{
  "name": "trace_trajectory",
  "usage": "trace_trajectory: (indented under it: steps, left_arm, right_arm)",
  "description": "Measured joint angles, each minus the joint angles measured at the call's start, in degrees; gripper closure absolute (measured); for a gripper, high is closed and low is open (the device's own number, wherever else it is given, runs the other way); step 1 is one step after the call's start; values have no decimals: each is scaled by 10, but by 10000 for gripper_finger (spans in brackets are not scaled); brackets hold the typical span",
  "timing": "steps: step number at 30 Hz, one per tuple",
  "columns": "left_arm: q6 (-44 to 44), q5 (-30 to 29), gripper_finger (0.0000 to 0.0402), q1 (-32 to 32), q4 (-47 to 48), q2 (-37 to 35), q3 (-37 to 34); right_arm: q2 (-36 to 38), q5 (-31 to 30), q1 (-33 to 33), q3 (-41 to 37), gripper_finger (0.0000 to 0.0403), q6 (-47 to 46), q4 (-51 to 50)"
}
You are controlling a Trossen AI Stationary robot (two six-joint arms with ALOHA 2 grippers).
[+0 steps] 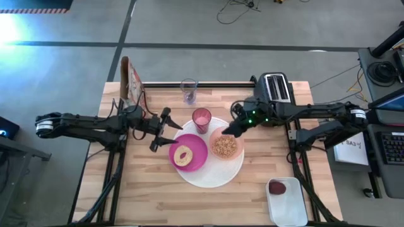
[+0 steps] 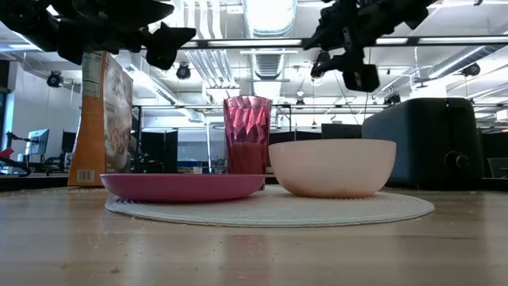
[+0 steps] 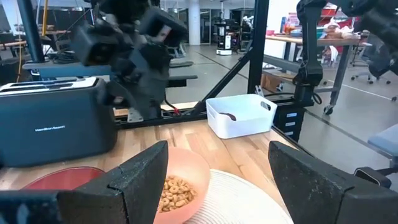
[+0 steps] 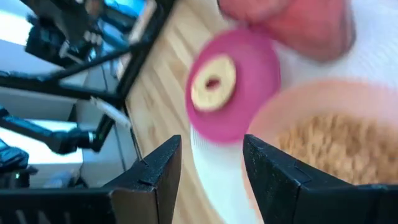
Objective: Arrange a breakfast setting
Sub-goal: Put the apple beside the red cup on the placemat
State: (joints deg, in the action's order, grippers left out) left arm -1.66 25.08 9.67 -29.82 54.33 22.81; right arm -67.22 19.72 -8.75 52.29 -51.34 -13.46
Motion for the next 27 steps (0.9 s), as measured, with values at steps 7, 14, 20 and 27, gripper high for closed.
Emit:
trace_trajectory:
  steps: [7,14,20,27]
  left_arm:
    - [-6,0,141,0,0,0,0]
    - [57,0,141,0,6,0,0]
    - [67,0,141,0,16,0,0]
    - [67,-32,141,0,16,0,0]
  right_arm:
    - [-5,2,70,0,242,-63,-13]
    - [-5,3,160,0,243,-167,-16]
    - [-3,3,243,0,243,-279,-82]
    - [-2,3,339,0,243,-404,-168]
